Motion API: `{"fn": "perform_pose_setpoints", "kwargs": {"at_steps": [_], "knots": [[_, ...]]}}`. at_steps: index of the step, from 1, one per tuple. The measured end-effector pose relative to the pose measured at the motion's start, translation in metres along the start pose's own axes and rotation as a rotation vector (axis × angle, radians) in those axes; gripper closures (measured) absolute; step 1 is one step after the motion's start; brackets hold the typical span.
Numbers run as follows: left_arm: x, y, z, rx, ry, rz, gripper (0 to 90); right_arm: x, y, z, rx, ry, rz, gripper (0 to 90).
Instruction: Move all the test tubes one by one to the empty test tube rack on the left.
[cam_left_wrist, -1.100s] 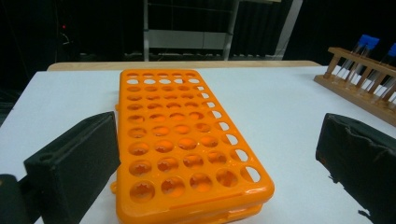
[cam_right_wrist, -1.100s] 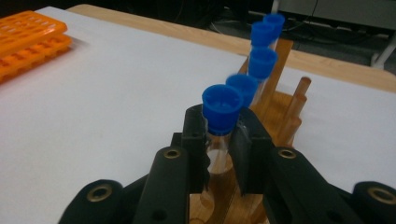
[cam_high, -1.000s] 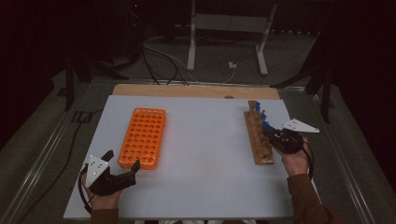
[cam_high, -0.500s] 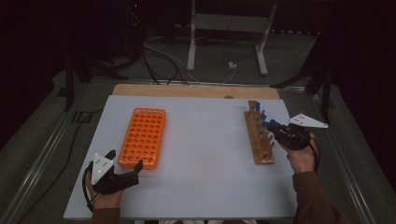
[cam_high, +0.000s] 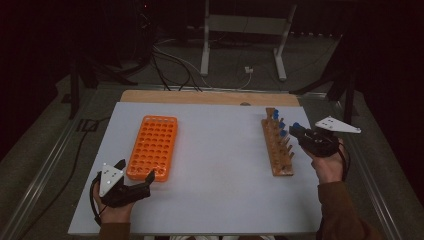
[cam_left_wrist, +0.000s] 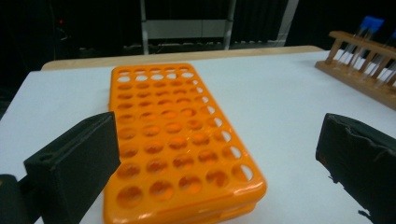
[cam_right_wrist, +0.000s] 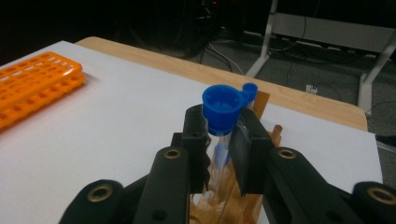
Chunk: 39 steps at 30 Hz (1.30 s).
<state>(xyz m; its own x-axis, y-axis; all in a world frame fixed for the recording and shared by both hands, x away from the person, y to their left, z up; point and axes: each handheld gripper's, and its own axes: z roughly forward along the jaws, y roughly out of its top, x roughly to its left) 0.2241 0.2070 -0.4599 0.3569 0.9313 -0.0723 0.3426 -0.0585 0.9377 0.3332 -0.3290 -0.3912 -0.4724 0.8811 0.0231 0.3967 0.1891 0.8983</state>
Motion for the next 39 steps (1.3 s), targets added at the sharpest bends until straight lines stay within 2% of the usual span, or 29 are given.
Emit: {"fn": "perform_pose_setpoints", "kwargs": {"at_steps": [7,8,16,26,31,39], "knots": [[-0.009,0.016,0.008,-0.036,-0.040,0.024,0.7,0.006,0.004,-0.001,-0.007,0.043,0.002,77.1],[-0.012,0.020,0.013,-0.034,-0.053,0.040,0.7,0.007,0.004,0.000,-0.007,0.049,0.001,77.0],[-0.027,0.030,0.028,-0.039,-0.093,0.072,0.7,0.021,0.005,0.010,0.009,0.098,-0.010,77.0],[-0.054,0.049,0.052,-0.032,-0.179,0.105,0.7,0.041,0.006,0.024,0.022,0.146,-0.031,77.0],[-0.065,0.055,0.062,-0.038,-0.196,0.115,0.7,0.049,0.006,0.029,0.029,0.171,-0.032,77.0],[-0.083,0.060,0.079,-0.027,-0.228,0.163,0.7,0.061,0.007,0.037,0.043,0.198,-0.052,77.0]]}}
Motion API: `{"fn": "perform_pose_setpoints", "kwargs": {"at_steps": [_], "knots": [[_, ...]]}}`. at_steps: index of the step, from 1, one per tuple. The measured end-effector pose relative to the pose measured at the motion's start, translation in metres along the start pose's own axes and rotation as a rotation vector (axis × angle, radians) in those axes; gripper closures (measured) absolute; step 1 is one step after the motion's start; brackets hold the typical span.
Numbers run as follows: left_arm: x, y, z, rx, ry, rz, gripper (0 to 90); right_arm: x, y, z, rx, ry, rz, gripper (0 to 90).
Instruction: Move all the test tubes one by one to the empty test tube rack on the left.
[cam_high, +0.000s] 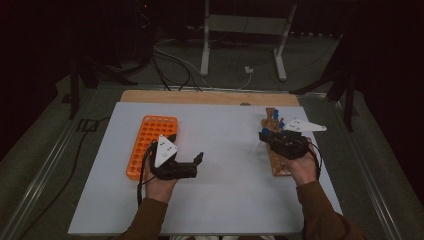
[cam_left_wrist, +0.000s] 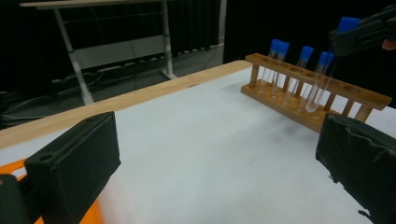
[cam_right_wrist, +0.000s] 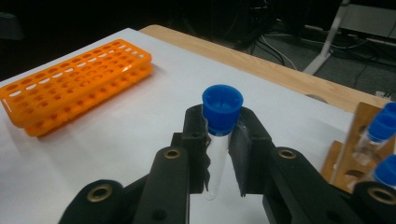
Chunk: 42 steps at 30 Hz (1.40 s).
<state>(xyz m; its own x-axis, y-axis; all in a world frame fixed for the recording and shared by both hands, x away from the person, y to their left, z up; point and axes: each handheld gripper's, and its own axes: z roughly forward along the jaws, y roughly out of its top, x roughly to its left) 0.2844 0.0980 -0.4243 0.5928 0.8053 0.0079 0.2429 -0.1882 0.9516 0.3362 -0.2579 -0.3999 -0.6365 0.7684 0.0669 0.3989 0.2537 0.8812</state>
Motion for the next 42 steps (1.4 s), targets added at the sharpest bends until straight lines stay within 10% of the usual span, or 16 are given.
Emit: {"fn": "perform_pose_setpoints", "kwargs": {"at_steps": [12,29,42], "knots": [[-0.021,0.009,0.024,-0.028,-0.059,0.056,0.7,0.020,0.007,0.014,0.012,0.045,-0.026,77.0],[-0.042,0.008,0.057,0.073,-0.144,0.046,8.5,0.053,0.014,0.036,0.029,0.122,-0.061,76.9],[-0.049,0.006,0.071,0.102,-0.181,0.048,53.0,0.070,0.015,0.043,0.028,0.182,-0.070,76.9]]}}
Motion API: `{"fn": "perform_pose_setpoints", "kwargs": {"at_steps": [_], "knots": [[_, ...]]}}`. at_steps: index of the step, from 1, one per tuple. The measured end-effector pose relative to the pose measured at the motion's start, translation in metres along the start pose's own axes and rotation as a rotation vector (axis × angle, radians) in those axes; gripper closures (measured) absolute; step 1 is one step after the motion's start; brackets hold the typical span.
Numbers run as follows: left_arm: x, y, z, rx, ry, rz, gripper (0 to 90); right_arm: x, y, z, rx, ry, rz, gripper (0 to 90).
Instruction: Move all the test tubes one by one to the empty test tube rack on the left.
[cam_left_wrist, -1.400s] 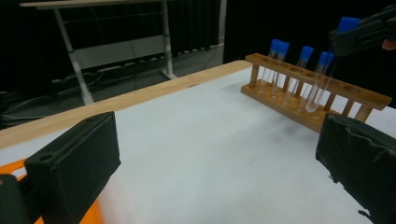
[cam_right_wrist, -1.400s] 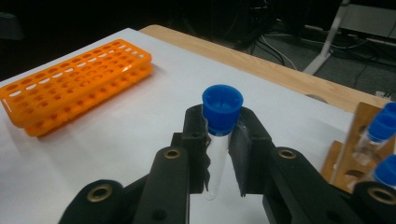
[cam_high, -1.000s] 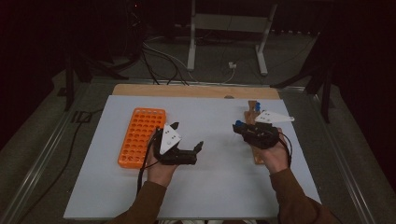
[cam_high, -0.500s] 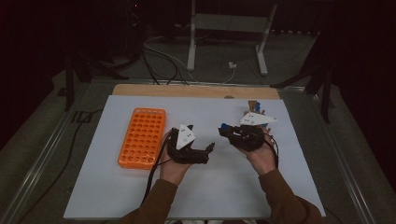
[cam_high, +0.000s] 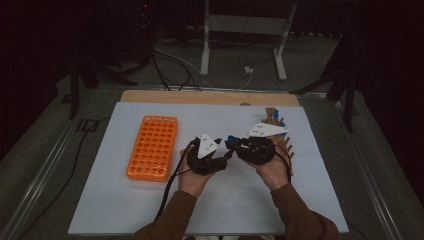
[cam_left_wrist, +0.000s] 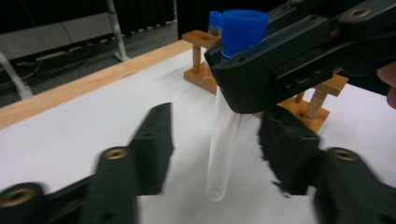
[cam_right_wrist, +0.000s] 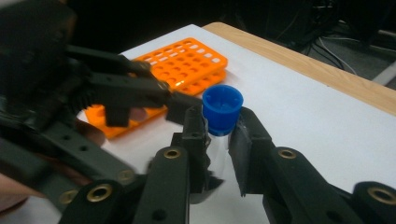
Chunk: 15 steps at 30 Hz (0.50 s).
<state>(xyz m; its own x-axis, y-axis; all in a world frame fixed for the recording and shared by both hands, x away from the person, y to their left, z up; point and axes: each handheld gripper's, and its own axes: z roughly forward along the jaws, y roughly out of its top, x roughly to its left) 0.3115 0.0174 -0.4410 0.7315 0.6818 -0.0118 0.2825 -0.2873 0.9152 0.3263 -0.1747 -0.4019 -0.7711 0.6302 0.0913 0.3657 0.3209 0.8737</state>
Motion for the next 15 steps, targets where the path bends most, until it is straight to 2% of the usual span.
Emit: {"fn": "perform_pose_setpoints", "kwargs": {"at_steps": [3,8,12,15], "knots": [[-0.0001,-0.0013,0.0025,0.016,-0.020,0.008,63.8,0.0019,0.0002,0.0014,-0.001,0.015,0.004,76.9],[0.0008,-0.0017,0.0019,0.010,-0.038,0.011,76.4,0.0022,-0.0008,0.0028,0.007,0.024,0.007,76.9],[0.0015,-0.0025,0.0024,0.015,-0.046,0.017,77.6,0.0010,-0.0020,0.0032,0.012,0.032,0.012,76.3],[0.0026,-0.0035,0.0030,0.018,-0.045,0.013,77.7,-0.0018,-0.0033,0.0018,-0.002,0.039,0.024,67.4]]}}
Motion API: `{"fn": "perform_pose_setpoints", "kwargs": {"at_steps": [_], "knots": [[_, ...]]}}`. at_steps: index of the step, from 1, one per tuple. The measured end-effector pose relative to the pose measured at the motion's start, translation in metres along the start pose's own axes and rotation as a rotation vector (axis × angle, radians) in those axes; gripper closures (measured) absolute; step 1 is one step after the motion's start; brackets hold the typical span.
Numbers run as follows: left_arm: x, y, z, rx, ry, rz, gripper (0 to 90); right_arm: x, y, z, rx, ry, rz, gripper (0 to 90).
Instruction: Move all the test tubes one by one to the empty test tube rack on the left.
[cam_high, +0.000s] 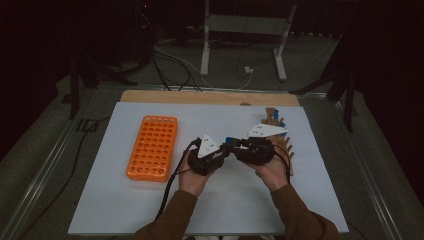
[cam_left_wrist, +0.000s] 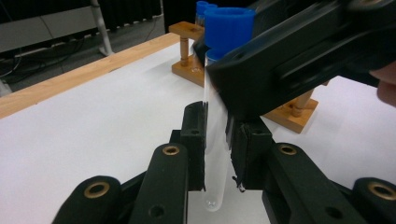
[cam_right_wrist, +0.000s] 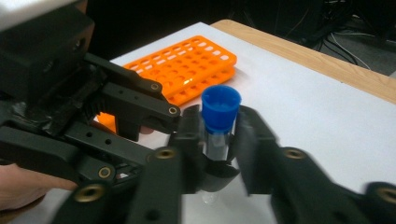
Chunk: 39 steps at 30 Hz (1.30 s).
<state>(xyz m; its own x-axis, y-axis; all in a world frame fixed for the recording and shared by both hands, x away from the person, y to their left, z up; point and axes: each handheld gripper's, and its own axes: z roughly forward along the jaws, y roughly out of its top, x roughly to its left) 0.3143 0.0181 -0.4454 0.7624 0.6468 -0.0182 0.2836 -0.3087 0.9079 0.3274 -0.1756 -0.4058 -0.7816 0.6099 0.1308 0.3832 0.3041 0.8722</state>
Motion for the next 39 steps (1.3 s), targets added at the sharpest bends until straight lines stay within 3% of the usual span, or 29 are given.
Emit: {"fn": "perform_pose_setpoints", "kwargs": {"at_steps": [7,13,14,15,19,25,39], "knots": [[0.013,-0.007,-0.005,0.007,0.031,-0.051,77.8,-0.009,-0.004,-0.010,-0.031,-0.014,0.014,42.6],[0.020,-0.010,-0.014,-0.009,0.045,-0.080,77.8,-0.016,-0.008,-0.019,-0.024,-0.097,0.027,22.8],[0.020,-0.010,-0.014,-0.009,0.045,-0.080,77.8,-0.016,-0.008,-0.019,-0.024,-0.097,0.027,22.8],[0.022,-0.010,-0.018,-0.012,0.047,-0.082,77.8,-0.019,-0.010,-0.022,-0.021,-0.131,0.022,16.5],[0.025,-0.010,-0.025,-0.016,0.053,-0.083,77.8,-0.024,-0.015,-0.028,-0.016,-0.189,0.020,11.5],[0.031,-0.010,-0.039,-0.035,0.063,-0.094,77.8,-0.032,-0.023,-0.037,-0.037,-0.210,0.035,4.5],[0.045,-0.020,-0.073,-0.055,0.101,-0.128,77.7,-0.046,-0.043,-0.066,-0.057,-0.284,0.038,0.0]]}}
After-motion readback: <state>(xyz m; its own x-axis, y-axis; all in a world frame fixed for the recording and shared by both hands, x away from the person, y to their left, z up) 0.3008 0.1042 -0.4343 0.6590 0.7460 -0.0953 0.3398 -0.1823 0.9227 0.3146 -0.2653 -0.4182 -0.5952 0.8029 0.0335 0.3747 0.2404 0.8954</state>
